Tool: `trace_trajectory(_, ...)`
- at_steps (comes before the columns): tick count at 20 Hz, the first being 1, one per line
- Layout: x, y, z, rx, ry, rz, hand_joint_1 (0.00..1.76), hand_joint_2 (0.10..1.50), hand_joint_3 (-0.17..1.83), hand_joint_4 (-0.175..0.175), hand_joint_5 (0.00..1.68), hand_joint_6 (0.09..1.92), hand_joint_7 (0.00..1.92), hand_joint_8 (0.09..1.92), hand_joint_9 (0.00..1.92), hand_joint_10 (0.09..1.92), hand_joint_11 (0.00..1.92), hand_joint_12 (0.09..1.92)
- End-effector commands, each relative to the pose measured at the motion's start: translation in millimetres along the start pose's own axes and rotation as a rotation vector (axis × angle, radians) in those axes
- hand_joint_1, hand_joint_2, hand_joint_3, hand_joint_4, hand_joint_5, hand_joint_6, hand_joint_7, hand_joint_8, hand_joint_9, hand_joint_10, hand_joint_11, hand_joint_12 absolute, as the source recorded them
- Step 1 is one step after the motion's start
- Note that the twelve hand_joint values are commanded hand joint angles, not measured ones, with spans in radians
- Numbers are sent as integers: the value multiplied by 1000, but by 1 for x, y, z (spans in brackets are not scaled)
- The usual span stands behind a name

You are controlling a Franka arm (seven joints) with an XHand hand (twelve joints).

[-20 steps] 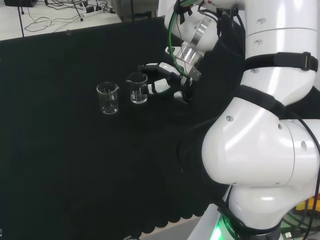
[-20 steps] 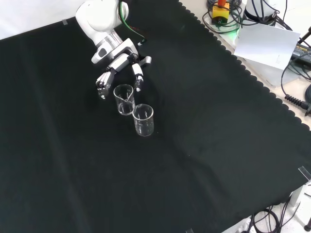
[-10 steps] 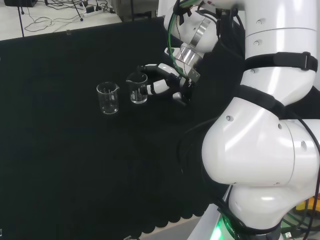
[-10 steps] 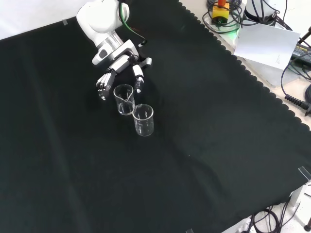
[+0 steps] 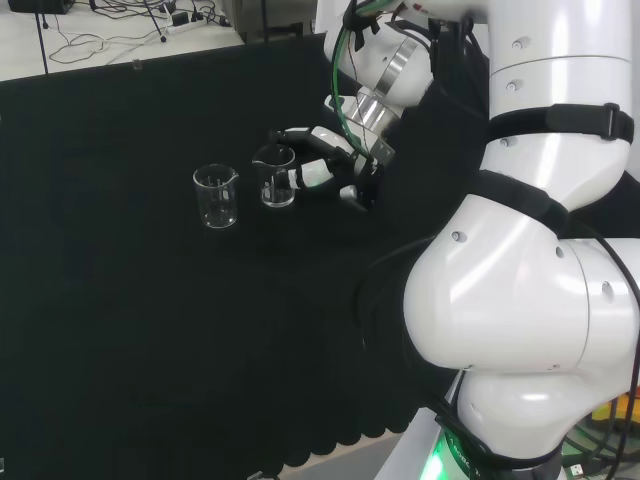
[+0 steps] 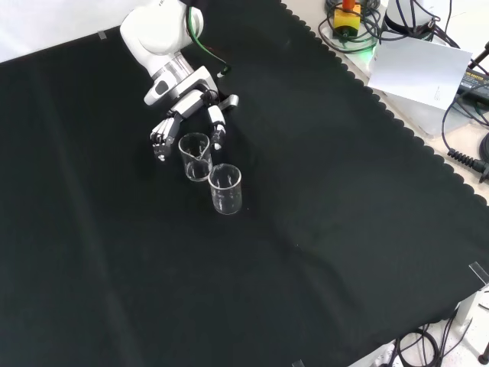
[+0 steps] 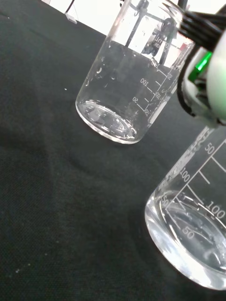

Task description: Pick up the beaker on the right.

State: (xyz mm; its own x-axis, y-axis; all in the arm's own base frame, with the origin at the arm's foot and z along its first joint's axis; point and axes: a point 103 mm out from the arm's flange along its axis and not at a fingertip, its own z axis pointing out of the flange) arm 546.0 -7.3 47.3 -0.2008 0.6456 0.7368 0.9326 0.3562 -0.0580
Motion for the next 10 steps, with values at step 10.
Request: trace_trajectory(10,2,6,10,-17,24,-7,899,529,578,-39,496,87,284,636,390,604,0,1373)
